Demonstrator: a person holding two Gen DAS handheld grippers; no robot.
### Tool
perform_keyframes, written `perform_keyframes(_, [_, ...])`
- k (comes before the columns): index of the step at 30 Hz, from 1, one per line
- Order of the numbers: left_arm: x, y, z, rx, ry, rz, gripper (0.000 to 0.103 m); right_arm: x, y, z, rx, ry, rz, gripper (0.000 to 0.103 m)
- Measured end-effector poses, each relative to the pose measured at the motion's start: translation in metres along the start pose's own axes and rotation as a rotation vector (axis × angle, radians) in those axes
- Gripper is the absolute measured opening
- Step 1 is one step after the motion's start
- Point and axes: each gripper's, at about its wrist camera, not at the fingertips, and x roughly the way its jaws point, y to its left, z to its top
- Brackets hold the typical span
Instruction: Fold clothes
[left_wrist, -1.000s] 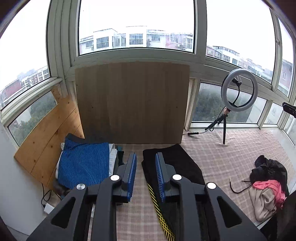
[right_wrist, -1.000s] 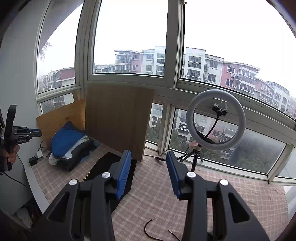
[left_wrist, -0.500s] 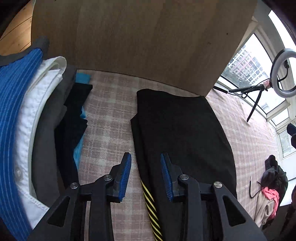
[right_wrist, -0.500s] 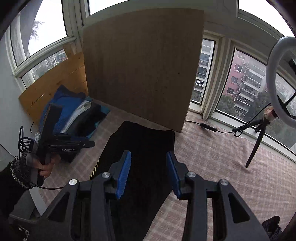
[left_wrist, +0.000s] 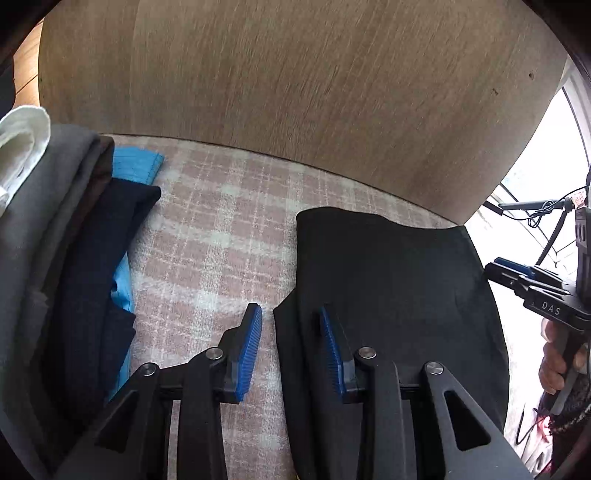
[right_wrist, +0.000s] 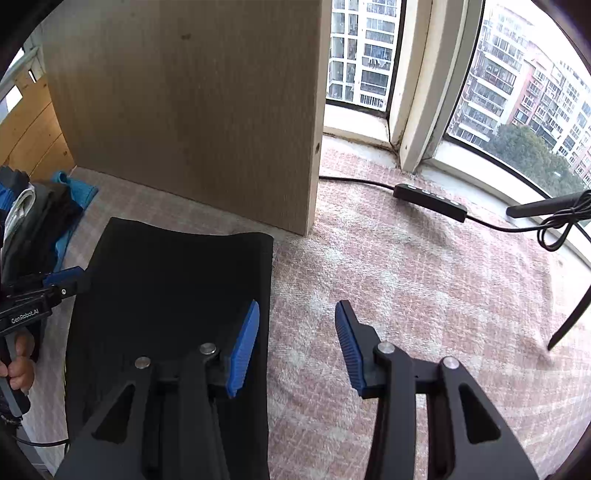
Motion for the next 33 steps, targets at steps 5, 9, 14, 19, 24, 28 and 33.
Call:
perform_keyframes(5, [-0.033, -0.01, -0.013, 0.047, -0.166, -0.079, 0.003, 0.018, 0.007, -0.001, -0.014, 0.018, 0.111, 0.004])
perform_keyframes(9, [-0.075, -0.018, -0.036, 0.105, -0.345, -0.091, 0.027, -0.02, 0.009, -0.006, -0.03, -0.121, 0.167, 0.003])
perform_keyframes(14, [-0.054, -0.012, -0.028, 0.083, -0.223, -0.106, 0.051, -0.021, -0.002, -0.009, -0.038, -0.075, 0.117, 0.037])
perform_keyframes(19, [-0.033, -0.007, -0.021, 0.061, -0.1, -0.121, 0.051, 0.001, -0.014, -0.006, 0.024, -0.015, 0.176, 0.037])
perform_keyframes(24, [0.012, 0.0, 0.007, -0.032, -0.003, -0.223, 0.034, 0.013, -0.016, 0.005, 0.068, -0.016, 0.245, 0.032])
perform_keyframes(28, [-0.018, -0.008, 0.005, 0.003, -0.203, -0.295, 0.01, -0.004, -0.007, 0.007, 0.042, -0.104, 0.25, 0.002])
perform_keyframes(33, [-0.017, -0.014, -0.005, 0.064, -0.235, 0.039, 0.039, -0.027, 0.006, 0.007, -0.069, -0.188, 0.089, 0.012])
